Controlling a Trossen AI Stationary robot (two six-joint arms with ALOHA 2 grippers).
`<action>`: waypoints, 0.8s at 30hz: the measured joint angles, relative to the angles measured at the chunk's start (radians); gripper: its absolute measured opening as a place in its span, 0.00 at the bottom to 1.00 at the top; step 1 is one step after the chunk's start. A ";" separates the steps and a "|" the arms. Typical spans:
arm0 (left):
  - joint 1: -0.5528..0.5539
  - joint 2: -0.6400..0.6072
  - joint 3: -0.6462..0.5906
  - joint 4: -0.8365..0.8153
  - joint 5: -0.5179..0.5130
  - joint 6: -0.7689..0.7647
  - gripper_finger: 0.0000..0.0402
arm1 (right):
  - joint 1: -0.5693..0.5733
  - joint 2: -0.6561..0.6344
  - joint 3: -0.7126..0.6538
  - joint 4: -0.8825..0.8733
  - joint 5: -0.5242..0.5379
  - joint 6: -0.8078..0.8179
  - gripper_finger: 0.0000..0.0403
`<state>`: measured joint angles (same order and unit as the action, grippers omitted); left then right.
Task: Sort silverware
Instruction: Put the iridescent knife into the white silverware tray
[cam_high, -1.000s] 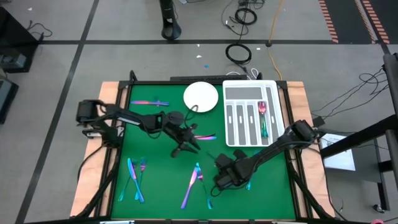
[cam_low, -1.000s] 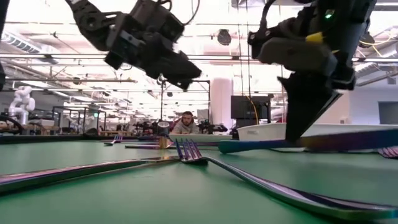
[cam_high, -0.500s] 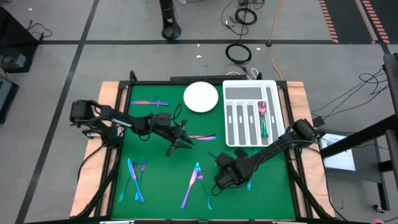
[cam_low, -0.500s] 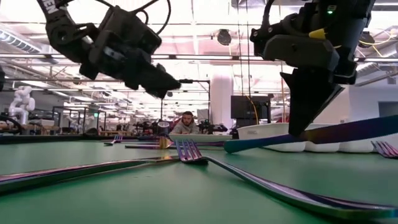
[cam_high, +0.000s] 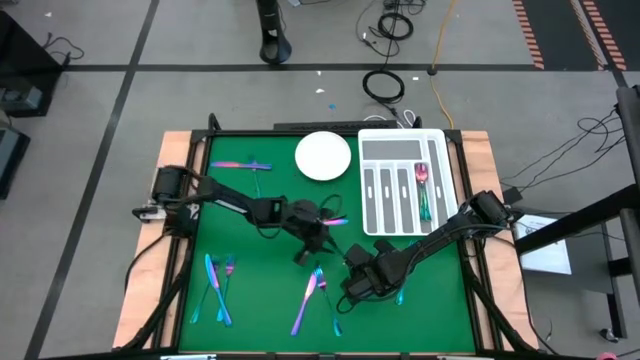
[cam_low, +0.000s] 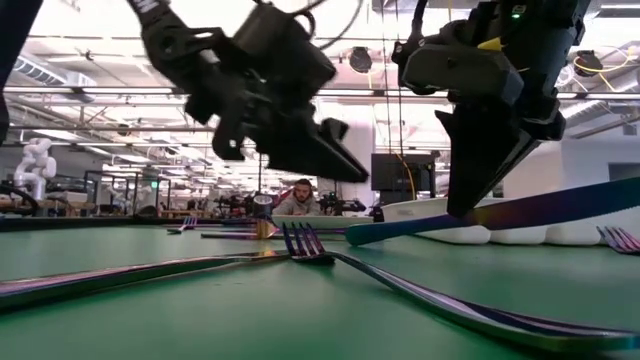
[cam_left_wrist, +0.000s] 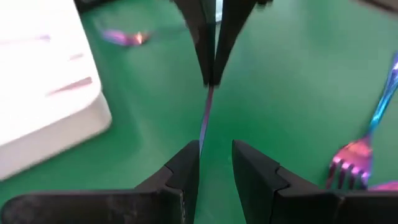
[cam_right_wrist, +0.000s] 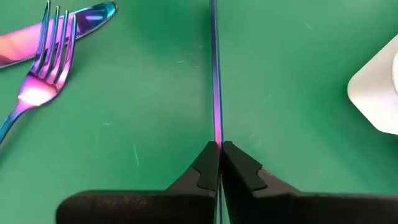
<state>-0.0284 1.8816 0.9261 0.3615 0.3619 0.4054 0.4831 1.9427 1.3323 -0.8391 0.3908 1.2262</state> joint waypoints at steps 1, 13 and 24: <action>0.000 0.018 0.023 -0.033 0.000 0.006 0.24 | 0.000 0.000 0.000 0.000 0.000 0.000 0.00; 0.000 0.104 0.125 -0.106 -0.026 0.059 0.24 | 0.001 0.000 0.001 0.000 0.000 -0.017 0.00; 0.000 0.111 0.125 -0.142 -0.079 0.101 0.24 | -0.005 0.000 0.001 -0.002 0.004 -0.019 0.00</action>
<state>-0.0288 1.9930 1.0512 0.2191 0.2832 0.5062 0.4785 1.9423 1.3331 -0.8407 0.3945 1.2069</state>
